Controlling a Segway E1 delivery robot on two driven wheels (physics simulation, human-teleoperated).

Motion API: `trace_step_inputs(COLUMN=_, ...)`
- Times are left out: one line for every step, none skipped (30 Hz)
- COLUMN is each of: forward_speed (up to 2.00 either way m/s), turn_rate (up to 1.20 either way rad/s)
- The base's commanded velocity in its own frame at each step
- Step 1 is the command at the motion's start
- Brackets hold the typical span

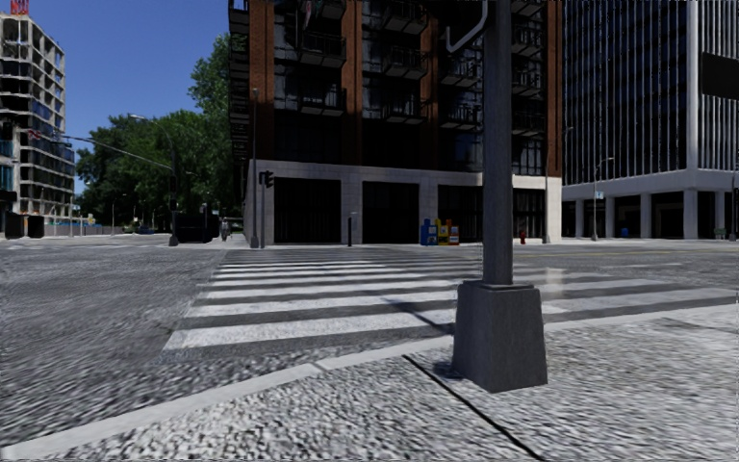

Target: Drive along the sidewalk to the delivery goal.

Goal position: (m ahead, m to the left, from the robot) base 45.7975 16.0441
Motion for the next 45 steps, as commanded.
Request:
trace_step_inputs(forward_speed=1.73, turn_rate=0.53)
trace_step_inputs(forward_speed=1.73, turn_rate=0.53)
trace_step_inputs(forward_speed=1.73, turn_rate=0.54)
trace_step_inputs(forward_speed=1.73, turn_rate=0.54)
trace_step_inputs(forward_speed=1.73, turn_rate=0.54)
trace_step_inputs(forward_speed=1.73, turn_rate=0.54)
trace_step_inputs(forward_speed=1.73, turn_rate=0.54)
trace_step_inputs(forward_speed=1.73, turn_rate=0.54)
trace_step_inputs(forward_speed=1.73, turn_rate=0.54)
trace_step_inputs(forward_speed=1.73, turn_rate=0.54)
trace_step_inputs(forward_speed=1.73, turn_rate=0.54)
trace_step_inputs(forward_speed=1.73, turn_rate=0.51)
trace_step_inputs(forward_speed=1.73, turn_rate=0.51)
trace_step_inputs(forward_speed=1.73, turn_rate=0.33)
trace_step_inputs(forward_speed=1.73, turn_rate=0.15)
trace_step_inputs(forward_speed=1.73, turn_rate=0.03)
trace_step_inputs(forward_speed=1.69, turn_rate=0.0)
trace_step_inputs(forward_speed=1.69, turn_rate=0.0)
trace_step_inputs(forward_speed=1.66, turn_rate=0.0)
trace_step_inputs(forward_speed=1.65, turn_rate=0.0)
trace_step_inputs(forward_speed=1.64, turn_rate=0.0)
trace_step_inputs(forward_speed=1.62, turn_rate=0.0)
trace_step_inputs(forward_speed=1.62, turn_rate=0.0)
trace_step_inputs(forward_speed=1.61, turn_rate=0.0)
trace_step_inputs(forward_speed=1.59, turn_rate=0.0)
trace_step_inputs(forward_speed=1.58, turn_rate=0.0)
trace_step_inputs(forward_speed=1.55, turn_rate=0.0)
trace_step_inputs(forward_speed=1.55, turn_rate=0.0)
trace_step_inputs(forward_speed=1.52, turn_rate=0.0)
trace_step_inputs(forward_speed=1.51, turn_rate=0.0)
trace_step_inputs(forward_speed=1.5, turn_rate=0.0)
trace_step_inputs(forward_speed=1.5, turn_rate=0.0)
trace_step_inputs(forward_speed=1.5, turn_rate=0.0)
trace_step_inputs(forward_speed=1.5, turn_rate=0.0)
trace_step_inputs(forward_speed=1.5, turn_rate=0.0)
trace_step_inputs(forward_speed=1.5, turn_rate=0.0)
trace_step_inputs(forward_speed=1.5, turn_rate=0.0)
trace_step_inputs(forward_speed=1.5, turn_rate=0.0)
trace_step_inputs(forward_speed=1.5, turn_rate=0.0)
trace_step_inputs(forward_speed=1.5, turn_rate=0.0)
trace_step_inputs(forward_speed=1.5, turn_rate=0.0)
trace_step_inputs(forward_speed=1.5, turn_rate=0.0)
trace_step_inputs(forward_speed=1.5, turn_rate=0.0)
trace_step_inputs(forward_speed=1.5, turn_rate=0.0)
trace_step_inputs(forward_speed=1.5, turn_rate=0.0)
